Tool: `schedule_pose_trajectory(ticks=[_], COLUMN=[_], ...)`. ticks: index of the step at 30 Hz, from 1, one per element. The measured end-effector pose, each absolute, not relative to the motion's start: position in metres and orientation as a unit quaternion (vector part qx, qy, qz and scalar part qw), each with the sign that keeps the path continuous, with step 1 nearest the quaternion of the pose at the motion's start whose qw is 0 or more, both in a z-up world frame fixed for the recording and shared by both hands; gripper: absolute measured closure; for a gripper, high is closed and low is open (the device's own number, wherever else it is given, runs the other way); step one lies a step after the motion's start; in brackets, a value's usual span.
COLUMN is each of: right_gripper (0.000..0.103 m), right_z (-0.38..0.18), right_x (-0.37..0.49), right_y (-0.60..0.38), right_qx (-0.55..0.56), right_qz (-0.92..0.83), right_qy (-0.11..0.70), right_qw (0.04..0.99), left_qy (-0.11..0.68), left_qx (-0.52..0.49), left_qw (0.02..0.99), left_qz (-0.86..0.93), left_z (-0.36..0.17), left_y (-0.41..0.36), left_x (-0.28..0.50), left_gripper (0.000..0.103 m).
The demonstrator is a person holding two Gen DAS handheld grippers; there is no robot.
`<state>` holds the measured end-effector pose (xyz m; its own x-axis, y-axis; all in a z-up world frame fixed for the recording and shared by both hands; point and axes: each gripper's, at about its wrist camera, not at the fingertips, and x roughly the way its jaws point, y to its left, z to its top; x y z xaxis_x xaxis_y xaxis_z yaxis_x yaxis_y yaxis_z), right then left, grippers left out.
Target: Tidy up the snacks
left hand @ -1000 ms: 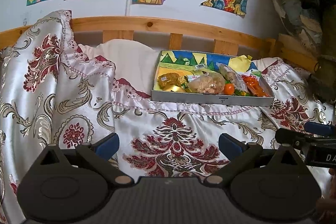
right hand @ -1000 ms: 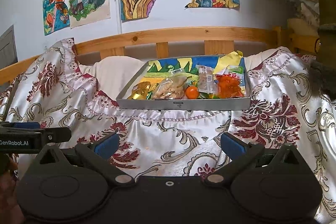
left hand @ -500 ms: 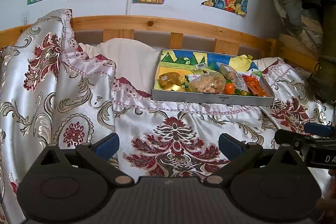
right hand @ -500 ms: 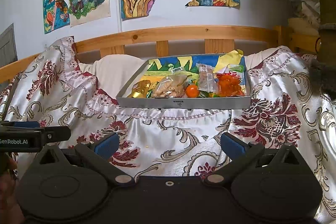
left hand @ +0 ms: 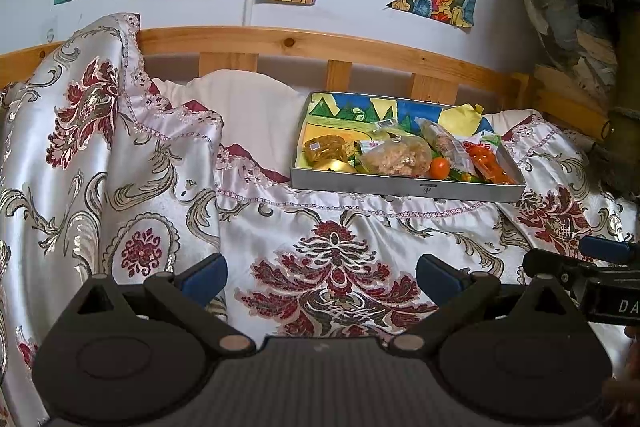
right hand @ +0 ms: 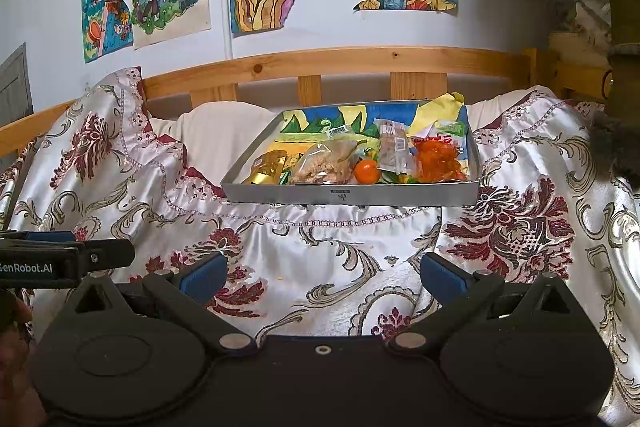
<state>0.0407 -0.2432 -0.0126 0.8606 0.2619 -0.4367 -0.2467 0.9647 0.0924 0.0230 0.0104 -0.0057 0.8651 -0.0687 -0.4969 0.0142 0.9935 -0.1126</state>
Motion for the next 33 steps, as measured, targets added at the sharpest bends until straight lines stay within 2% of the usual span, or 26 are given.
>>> schedule_pose_trajectory(ticks=[33], right_gripper=[0.001], right_z=[-0.0132], right_x=[0.0403], right_y=[-0.2418], right_qx=[0.016], right_qz=[0.132], right_qy=[0.230], right_qw=[0.964], left_qy=[0.278], left_qx=[-0.054], left_qw=[0.959], left_qz=[0.005], left_z=[-0.0060], left_y=[0.0115], left_x=[0.0246], left_gripper=[0.000])
